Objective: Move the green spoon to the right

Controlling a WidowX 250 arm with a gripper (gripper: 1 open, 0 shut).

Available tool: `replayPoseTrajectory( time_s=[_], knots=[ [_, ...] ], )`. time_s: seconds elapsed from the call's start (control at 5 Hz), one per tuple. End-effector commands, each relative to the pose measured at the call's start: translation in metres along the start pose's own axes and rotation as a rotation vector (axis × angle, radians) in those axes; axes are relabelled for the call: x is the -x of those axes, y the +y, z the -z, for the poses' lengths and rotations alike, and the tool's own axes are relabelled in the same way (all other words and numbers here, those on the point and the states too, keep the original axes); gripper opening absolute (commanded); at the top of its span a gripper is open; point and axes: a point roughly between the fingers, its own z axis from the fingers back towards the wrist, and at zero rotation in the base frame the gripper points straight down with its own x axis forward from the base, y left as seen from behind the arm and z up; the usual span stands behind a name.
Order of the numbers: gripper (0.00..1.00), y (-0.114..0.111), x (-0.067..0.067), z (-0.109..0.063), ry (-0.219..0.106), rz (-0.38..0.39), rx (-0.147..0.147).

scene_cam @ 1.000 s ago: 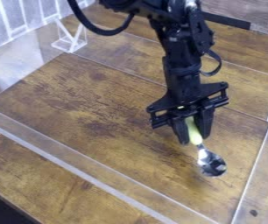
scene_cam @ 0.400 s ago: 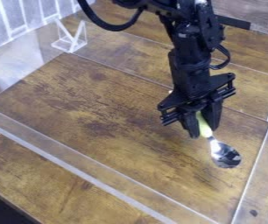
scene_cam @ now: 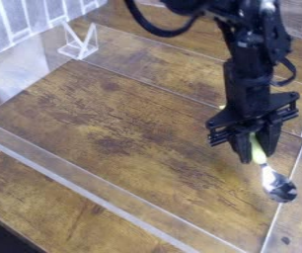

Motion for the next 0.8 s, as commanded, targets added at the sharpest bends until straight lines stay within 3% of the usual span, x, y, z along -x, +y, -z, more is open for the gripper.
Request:
replayPoseTrajectory(
  time_s=[0.0,0.2,0.4,0.6],
  knots=[
    [0.00,-0.022,0.003,-0.009,-0.083,0.027,0.029],
    [0.00,-0.024,-0.002,-0.004,-0.107,0.071,-0.004],
    [0.00,-0.023,-0.006,-0.003,-0.108,0.080,-0.035],
    [0.00,-0.010,-0.006,0.009,-0.097,0.111,-0.058]
  ],
)
